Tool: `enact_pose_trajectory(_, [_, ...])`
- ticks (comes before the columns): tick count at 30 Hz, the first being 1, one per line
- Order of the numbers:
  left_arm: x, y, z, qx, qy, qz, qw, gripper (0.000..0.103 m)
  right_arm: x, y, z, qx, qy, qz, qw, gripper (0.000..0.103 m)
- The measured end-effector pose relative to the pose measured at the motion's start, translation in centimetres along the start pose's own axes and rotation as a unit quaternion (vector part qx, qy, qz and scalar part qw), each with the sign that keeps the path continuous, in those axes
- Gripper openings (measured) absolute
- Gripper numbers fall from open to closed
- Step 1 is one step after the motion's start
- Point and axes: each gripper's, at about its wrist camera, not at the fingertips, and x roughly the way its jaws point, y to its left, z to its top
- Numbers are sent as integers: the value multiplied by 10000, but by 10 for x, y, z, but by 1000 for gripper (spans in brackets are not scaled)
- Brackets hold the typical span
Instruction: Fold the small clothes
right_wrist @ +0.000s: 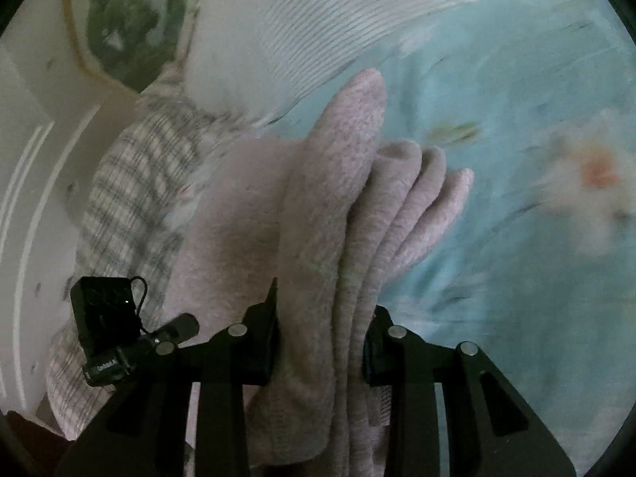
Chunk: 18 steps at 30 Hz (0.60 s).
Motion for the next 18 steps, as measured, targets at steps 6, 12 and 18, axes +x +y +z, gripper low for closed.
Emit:
enact_pose_trajectory(6, [-13,45,-22,-472,-104,387,9981,41,54,19,-18,-138,411,67,9990,33])
enact_pose_trajectory(12, [8,84,-50,-808,73,665,9945,55,71,10,-24,-36,601,-176,9980,39])
enact_pose_trajectory(18, [0,85,-48,-750,102,689,9947,63,66,10,-24,-6,611,-491,9969,60])
